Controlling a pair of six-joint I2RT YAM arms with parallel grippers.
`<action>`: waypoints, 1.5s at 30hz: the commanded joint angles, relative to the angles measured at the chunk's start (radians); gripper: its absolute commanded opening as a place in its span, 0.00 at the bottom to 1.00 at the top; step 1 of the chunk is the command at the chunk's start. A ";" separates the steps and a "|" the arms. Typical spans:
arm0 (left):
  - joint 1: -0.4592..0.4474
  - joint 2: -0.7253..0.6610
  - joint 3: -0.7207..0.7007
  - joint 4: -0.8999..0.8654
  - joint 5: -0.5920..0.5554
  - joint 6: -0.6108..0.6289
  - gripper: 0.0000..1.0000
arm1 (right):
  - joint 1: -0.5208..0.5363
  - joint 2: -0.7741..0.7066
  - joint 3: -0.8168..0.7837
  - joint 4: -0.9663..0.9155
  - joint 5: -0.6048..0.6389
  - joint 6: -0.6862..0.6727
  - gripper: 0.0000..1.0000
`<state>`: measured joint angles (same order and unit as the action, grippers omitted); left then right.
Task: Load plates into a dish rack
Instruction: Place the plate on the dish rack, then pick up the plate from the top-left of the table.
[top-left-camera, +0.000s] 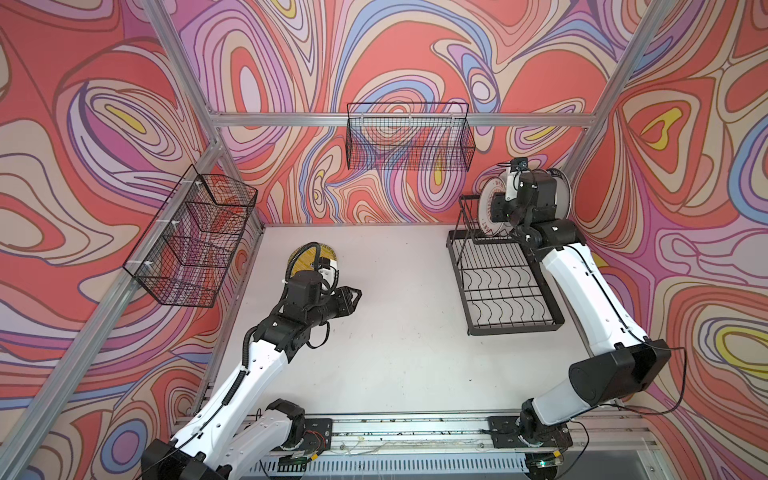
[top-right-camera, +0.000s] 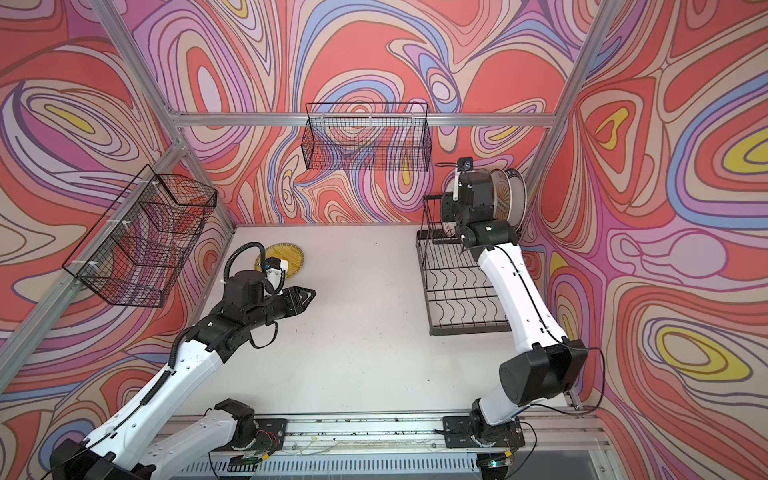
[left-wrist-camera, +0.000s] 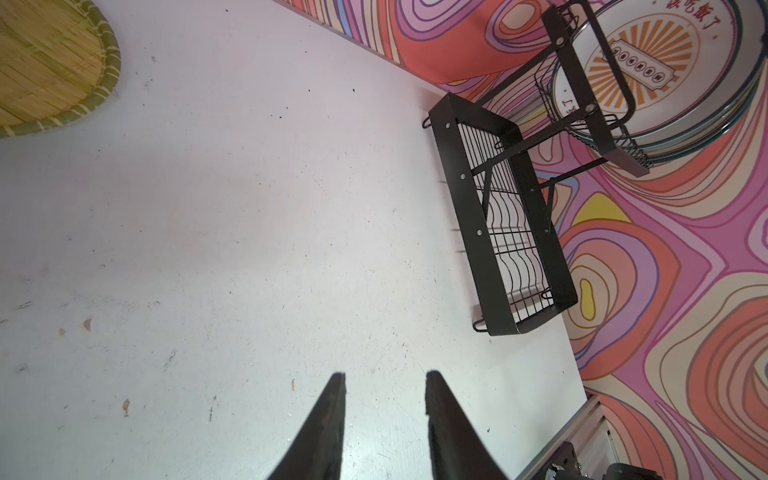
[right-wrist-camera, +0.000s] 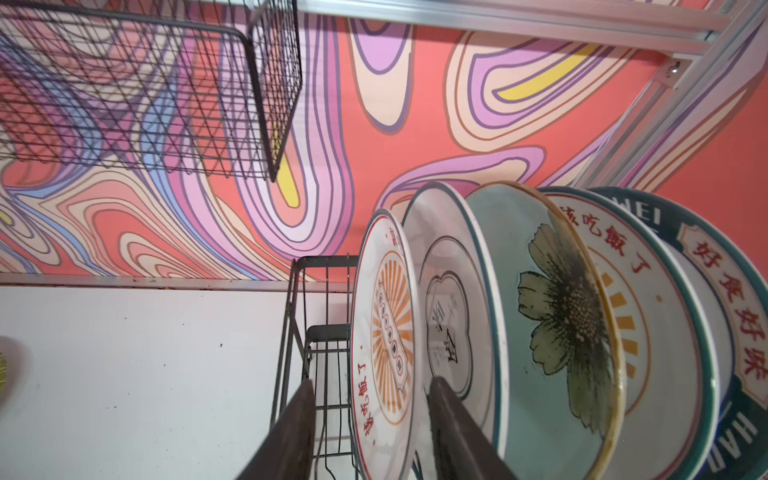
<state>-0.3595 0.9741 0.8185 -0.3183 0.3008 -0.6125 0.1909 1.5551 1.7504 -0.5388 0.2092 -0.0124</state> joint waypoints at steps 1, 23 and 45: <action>-0.002 0.011 0.028 -0.028 -0.065 0.010 0.36 | -0.002 -0.059 -0.012 0.001 -0.131 0.041 0.46; -0.002 0.113 0.079 -0.127 -0.259 -0.017 0.35 | 0.241 -0.257 -0.476 0.176 -0.422 0.248 0.42; -0.001 0.264 0.179 -0.301 -0.312 0.057 0.36 | 0.452 -0.194 -0.946 0.602 -0.484 0.568 0.36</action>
<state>-0.3595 1.2144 0.9699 -0.5495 0.0238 -0.5816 0.6388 1.3602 0.8349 -0.0368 -0.2611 0.4900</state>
